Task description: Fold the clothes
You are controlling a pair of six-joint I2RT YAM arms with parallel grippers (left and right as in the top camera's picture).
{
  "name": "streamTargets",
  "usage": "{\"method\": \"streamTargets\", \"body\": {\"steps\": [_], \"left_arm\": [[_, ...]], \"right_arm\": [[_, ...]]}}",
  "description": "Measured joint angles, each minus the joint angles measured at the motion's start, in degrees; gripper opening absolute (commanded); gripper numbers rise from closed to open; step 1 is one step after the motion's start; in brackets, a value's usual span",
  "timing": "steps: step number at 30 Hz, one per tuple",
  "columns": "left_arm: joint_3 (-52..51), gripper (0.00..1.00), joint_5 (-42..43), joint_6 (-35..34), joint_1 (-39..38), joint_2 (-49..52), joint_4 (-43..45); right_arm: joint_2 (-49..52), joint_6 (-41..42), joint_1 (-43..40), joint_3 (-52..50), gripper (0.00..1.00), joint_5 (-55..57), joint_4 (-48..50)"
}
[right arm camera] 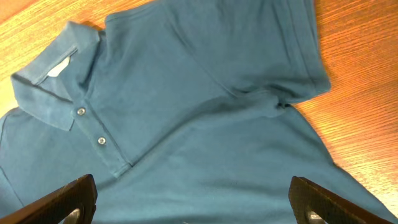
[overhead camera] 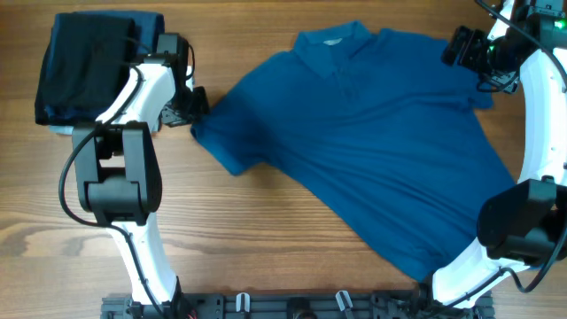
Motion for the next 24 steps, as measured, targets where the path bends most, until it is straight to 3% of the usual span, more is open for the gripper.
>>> {"method": "streamTargets", "body": {"steps": [1, 6, 7, 12, 16, 21, 24], "left_arm": [[0.0, 0.11, -0.2, 0.0, 0.0, 0.0, -0.6], [-0.2, 0.68, -1.7, -0.6, 0.0, -1.0, -4.6], [-0.3, 1.0, -2.0, -0.5, -0.1, -1.7, -4.7], [-0.9, 1.0, -2.6, 0.0, -4.2, -15.5, -0.4], [-0.1, 1.0, 3.6, 5.0, -10.9, -26.2, 12.7], [0.0, 1.0, 7.8, 12.5, -17.6, -24.5, 27.3], [0.0, 0.99, 8.5, 15.3, -19.4, -18.0, 34.4]], "right_arm": [[0.0, 0.0, 0.0, 0.0, 1.0, 0.0, 0.0], [0.0, 0.0, 0.0, 0.0, 1.0, 0.0, 0.0], [0.0, 0.0, 0.0, 0.0, 1.0, 0.0, 0.0], [0.0, 0.0, 0.0, 0.0, 1.0, 0.0, 0.0], [0.0, 0.0, 0.0, 0.0, 1.0, 0.0, 0.0], [0.0, 0.0, 0.0, 0.0, 1.0, 0.0, 0.0], [0.0, 0.0, 0.0, 0.0, 1.0, 0.0, 0.0]]}}
